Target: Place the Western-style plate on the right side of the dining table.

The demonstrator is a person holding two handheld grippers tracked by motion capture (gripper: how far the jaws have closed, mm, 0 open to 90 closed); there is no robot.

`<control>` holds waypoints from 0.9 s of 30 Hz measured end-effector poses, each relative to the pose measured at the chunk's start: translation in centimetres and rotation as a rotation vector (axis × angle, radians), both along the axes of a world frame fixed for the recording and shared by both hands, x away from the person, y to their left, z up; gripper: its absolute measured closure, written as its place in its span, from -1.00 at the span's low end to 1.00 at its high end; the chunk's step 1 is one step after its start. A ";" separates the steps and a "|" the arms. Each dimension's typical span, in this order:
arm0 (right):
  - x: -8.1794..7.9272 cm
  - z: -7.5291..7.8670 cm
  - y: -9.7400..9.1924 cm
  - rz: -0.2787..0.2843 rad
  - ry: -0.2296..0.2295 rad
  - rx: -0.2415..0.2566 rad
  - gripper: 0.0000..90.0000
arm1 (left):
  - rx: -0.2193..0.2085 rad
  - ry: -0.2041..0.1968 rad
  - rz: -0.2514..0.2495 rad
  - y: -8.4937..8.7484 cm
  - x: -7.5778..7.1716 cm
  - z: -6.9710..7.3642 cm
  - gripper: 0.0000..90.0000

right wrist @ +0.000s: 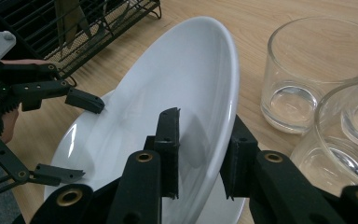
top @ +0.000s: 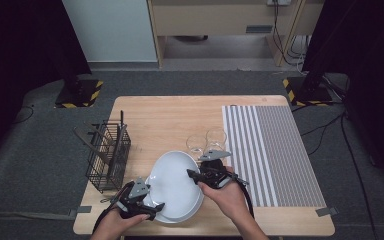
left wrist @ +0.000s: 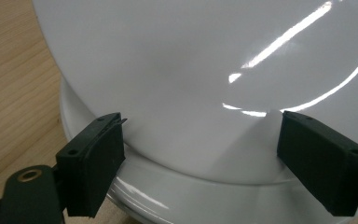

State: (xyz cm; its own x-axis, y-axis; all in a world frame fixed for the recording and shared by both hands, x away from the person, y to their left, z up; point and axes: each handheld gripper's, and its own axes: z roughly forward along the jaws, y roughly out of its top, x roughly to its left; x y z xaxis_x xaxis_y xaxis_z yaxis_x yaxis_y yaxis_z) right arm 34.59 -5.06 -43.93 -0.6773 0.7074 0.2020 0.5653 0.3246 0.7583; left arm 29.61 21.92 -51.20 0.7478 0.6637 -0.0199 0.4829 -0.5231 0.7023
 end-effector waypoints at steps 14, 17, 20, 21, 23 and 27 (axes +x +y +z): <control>0.4 0.3 -0.4 0.000 0.052 0.079 0.73 | 0.021 -0.017 0.000 -0.3 -0.1 0.1 -0.73; 0.4 0.4 -0.5 0.000 0.051 0.105 0.76 | 0.037 -0.020 0.001 -0.4 0.0 0.1 -0.75; 0.5 0.4 -0.6 -0.008 0.054 0.130 0.80 | 0.049 -0.024 -0.001 -0.4 0.0 0.1 -0.77; 0.6 0.4 -0.6 -0.010 0.053 0.138 0.81 | 0.048 -0.023 -0.002 -0.3 0.0 0.2 -0.78; 0.7 0.5 -0.7 -0.016 0.060 0.159 0.84 | 0.039 -0.025 0.003 -0.3 0.0 0.3 -0.78; 1.0 0.4 -0.8 -0.031 0.072 0.197 0.87 | 0.041 -0.029 0.006 -0.3 0.0 0.3 -0.78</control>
State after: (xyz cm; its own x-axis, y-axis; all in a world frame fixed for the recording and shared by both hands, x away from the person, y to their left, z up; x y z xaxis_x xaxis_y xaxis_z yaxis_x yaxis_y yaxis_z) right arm 35.56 -5.91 -43.51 -0.6347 0.6695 0.3859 0.6278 0.1555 0.7627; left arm 29.66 21.62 -50.88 0.7437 0.6679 0.0291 0.4655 -0.5486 0.6945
